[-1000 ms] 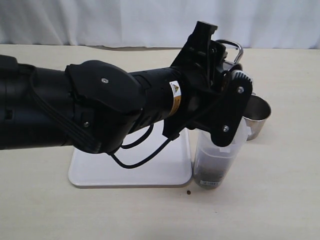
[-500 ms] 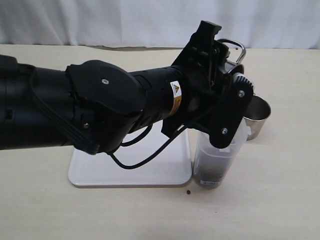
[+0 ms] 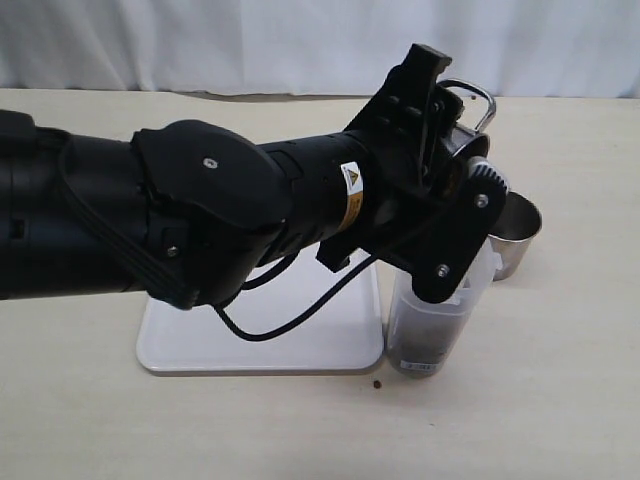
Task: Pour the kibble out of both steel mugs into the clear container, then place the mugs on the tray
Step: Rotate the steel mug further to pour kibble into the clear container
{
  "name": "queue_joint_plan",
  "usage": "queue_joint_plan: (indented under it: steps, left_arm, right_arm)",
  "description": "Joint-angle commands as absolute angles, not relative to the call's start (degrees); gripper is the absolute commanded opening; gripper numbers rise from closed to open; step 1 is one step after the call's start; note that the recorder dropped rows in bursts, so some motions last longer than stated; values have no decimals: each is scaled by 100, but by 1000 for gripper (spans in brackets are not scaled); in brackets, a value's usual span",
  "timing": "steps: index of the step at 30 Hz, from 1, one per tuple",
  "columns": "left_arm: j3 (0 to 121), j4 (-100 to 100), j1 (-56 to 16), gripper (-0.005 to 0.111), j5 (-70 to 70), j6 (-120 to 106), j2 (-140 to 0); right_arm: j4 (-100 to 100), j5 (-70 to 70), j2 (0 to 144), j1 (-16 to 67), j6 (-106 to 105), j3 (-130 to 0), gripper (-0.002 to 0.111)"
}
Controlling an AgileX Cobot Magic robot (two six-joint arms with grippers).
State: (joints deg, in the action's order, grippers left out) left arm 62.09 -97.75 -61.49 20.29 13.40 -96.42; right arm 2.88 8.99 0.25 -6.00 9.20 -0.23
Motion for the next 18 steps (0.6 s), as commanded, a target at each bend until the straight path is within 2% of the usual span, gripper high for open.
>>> queue_joint_plan:
  steps: [1, 18]
  left_arm:
    - [6274, -9852, -6171, 0, 2069, 1201, -9609]
    - [6274, -9995, -6171, 0, 2044, 982, -9609]
  right_arm:
    - [273, 926, 0, -591, 915, 0, 5]
    - [273, 926, 0, -591, 915, 0, 5]
